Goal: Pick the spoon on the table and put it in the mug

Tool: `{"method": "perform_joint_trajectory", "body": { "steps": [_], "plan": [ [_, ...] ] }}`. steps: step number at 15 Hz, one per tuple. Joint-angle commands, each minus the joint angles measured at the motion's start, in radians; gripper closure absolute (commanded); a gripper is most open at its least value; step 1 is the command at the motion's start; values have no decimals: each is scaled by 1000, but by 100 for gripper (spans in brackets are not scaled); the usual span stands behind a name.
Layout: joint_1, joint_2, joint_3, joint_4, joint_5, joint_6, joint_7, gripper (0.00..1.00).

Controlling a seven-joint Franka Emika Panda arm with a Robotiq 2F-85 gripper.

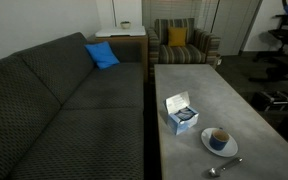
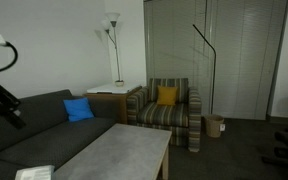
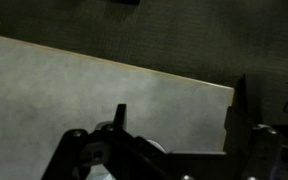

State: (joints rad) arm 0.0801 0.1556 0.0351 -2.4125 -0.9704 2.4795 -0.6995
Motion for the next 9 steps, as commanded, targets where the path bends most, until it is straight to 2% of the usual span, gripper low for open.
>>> {"method": "perform_joint_trajectory", "body": {
  "steps": [1,4,5,6,9],
  "plan": [
    [-61,208,-34,114,-209,250,4,0],
    [-93,404,-49,249,-275,449,-49,0],
    [-130,465,-12,288,-245,477,-112,0],
    [-100,342,-28,189,-247,403,-40,0],
    [-117,466,-18,279,-245,453,-83,0]
  ]
}}
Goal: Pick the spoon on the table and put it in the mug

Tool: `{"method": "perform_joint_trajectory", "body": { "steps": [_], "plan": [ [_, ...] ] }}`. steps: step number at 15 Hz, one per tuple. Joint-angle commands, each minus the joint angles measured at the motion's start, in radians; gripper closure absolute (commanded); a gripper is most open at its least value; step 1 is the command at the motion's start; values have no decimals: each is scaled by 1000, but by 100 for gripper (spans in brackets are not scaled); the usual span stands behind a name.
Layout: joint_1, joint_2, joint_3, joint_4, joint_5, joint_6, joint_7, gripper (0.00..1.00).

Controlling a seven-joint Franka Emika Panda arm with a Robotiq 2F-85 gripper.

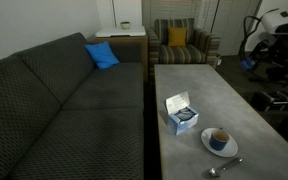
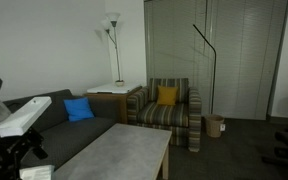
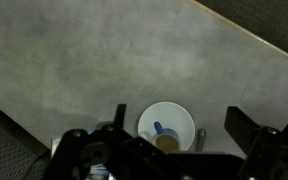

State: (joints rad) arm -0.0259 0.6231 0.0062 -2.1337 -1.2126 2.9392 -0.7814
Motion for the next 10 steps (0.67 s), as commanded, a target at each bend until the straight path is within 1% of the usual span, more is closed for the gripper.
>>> {"method": "perform_joint_trajectory", "body": {
  "steps": [1,2,3,5,8,10],
  "plan": [
    [-11,7,12,9,-2,-4,-4,0],
    [2,7,31,2,19,-37,-10,0],
    [1,27,39,15,27,-44,-24,0],
    [-10,106,83,70,85,-62,-106,0],
    [-48,216,178,138,202,-111,-298,0],
    [-70,281,221,185,266,-150,-406,0]
  ]
}}
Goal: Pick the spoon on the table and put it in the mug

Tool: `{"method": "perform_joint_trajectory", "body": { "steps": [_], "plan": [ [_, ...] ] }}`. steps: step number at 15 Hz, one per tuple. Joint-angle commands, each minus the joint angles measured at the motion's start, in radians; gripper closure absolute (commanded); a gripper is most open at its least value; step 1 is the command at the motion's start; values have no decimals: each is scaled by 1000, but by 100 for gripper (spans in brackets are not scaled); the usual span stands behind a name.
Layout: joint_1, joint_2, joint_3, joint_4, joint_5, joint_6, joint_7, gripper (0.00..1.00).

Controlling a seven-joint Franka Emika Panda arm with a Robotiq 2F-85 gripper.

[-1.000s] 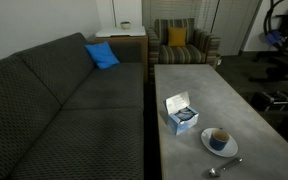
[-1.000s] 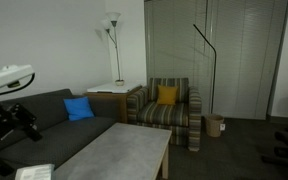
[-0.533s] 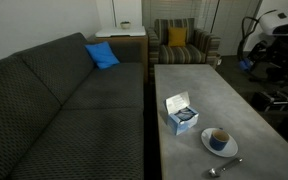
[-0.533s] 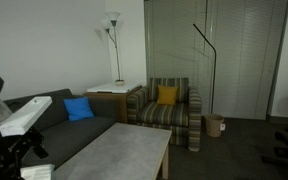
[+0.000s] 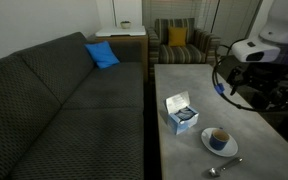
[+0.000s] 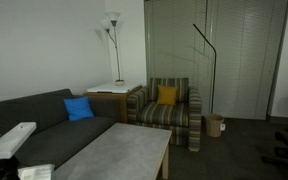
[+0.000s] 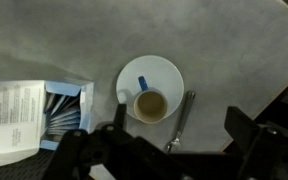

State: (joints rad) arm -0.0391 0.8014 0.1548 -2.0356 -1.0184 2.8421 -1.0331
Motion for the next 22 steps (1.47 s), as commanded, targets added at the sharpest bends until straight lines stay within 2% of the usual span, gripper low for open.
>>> {"method": "perform_joint_trajectory", "body": {
  "steps": [1,4,9,11,14,15,16,20,22],
  "plan": [
    [-55,127,76,102,120,-61,-214,0],
    [-84,187,119,153,244,-103,-377,0],
    [-53,264,172,254,417,-213,-655,0],
    [-31,290,168,283,466,-239,-752,0],
    [10,346,120,326,489,-204,-858,0],
    [16,358,104,336,499,-204,-873,0],
    [32,314,104,294,523,-202,-837,0],
    [38,353,85,327,526,-200,-866,0],
    [72,368,72,351,539,-212,-850,0]
  ]
}}
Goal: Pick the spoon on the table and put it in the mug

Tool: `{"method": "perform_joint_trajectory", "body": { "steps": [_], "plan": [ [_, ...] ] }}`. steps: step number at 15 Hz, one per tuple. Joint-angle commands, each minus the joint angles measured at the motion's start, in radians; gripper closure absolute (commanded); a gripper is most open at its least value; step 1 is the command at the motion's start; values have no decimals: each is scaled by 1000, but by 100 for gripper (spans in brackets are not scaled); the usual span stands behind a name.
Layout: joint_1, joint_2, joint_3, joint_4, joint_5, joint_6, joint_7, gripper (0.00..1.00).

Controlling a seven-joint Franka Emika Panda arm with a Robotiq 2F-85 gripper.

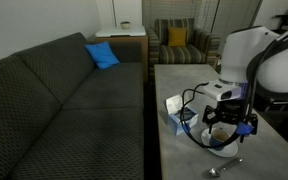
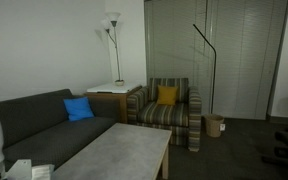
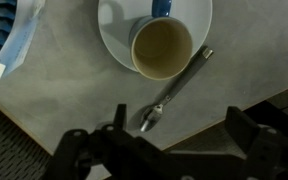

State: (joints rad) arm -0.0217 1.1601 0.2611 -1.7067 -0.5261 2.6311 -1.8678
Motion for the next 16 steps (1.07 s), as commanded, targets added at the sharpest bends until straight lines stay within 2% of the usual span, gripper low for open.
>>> {"method": "perform_joint_trajectory", "body": {
  "steps": [1,8,11,16],
  "plan": [
    [83,14,-48,29,46,-2,1,0],
    [217,47,-97,10,24,65,75,0],
    [216,100,-87,18,25,130,81,0],
    [194,223,-109,52,35,314,110,0]
  ]
}}
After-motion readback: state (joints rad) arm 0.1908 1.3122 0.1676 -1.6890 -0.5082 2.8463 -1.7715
